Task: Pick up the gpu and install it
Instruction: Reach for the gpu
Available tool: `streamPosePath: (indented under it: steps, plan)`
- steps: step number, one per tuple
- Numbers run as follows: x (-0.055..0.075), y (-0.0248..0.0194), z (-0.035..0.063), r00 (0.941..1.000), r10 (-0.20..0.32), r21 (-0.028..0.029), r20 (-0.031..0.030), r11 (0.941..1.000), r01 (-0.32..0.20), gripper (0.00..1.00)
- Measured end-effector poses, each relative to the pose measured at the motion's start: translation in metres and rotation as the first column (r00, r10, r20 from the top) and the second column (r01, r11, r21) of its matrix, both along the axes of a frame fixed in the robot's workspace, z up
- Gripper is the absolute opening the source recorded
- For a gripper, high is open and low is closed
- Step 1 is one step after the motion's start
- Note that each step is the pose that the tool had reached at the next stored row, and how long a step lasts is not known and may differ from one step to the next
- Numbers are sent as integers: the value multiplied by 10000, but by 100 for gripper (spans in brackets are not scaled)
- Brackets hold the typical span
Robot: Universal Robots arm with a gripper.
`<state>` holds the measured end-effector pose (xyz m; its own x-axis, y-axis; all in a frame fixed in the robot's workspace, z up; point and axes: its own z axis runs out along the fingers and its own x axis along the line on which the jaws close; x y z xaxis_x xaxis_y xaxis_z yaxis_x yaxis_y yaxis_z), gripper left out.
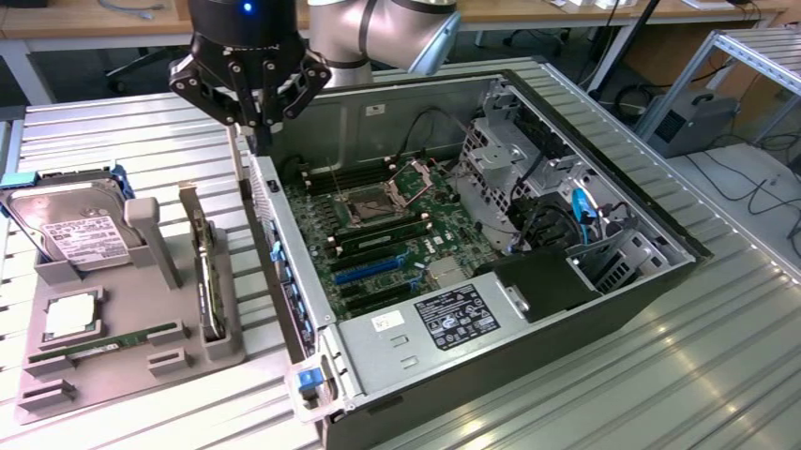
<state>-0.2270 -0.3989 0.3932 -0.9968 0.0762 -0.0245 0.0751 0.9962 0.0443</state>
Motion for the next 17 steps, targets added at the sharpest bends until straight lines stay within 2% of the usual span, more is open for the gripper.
streamPosePath:
  steps: [17]
  plan:
    - [-60, 0, -1, 10000, 0, 0, 0, 10000, 0, 11]
